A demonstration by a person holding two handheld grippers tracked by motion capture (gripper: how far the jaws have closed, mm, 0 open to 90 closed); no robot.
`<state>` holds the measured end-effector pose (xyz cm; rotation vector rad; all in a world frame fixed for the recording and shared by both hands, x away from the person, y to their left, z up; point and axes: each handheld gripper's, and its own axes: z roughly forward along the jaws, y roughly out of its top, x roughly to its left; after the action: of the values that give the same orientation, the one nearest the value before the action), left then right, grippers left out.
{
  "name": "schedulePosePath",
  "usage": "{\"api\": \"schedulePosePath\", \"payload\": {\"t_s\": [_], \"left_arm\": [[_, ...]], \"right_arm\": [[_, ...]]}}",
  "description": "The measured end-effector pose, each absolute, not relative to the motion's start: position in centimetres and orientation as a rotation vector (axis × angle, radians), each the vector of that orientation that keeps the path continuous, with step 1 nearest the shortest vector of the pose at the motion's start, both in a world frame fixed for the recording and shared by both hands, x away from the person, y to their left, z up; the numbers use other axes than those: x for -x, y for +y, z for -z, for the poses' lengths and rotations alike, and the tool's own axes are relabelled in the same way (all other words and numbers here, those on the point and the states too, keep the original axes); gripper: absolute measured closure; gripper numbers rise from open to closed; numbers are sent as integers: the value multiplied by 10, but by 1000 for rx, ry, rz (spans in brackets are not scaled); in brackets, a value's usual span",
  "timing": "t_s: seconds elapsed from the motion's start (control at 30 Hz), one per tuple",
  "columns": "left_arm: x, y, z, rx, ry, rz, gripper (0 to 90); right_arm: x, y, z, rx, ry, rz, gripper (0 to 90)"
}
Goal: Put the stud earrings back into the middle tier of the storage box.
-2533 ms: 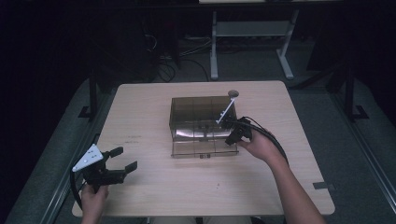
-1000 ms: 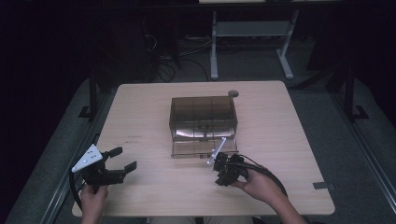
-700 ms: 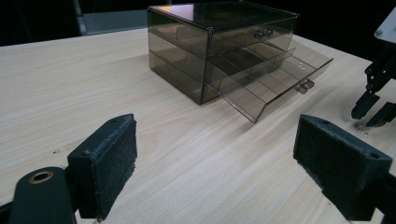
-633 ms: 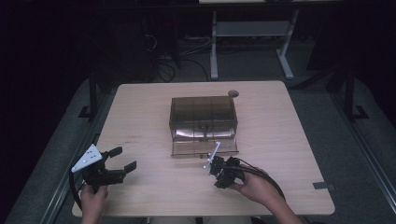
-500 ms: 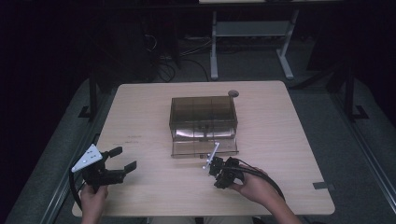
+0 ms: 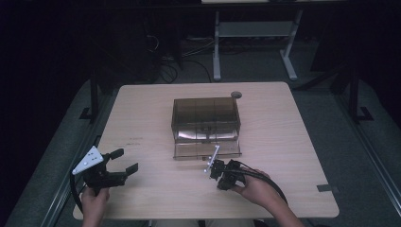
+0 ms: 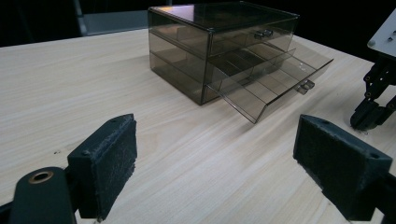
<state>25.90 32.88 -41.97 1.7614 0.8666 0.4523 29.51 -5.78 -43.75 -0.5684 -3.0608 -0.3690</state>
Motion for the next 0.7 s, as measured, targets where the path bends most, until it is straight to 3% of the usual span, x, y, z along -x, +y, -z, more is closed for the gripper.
{"api": "schedulePosePath", "payload": {"t_s": [0.7], "left_arm": [[-260, 329, 420, -1758, 870, -450, 129]], "right_arm": [[-298, -67, 427, 586, -3028, 475, 849]]}}
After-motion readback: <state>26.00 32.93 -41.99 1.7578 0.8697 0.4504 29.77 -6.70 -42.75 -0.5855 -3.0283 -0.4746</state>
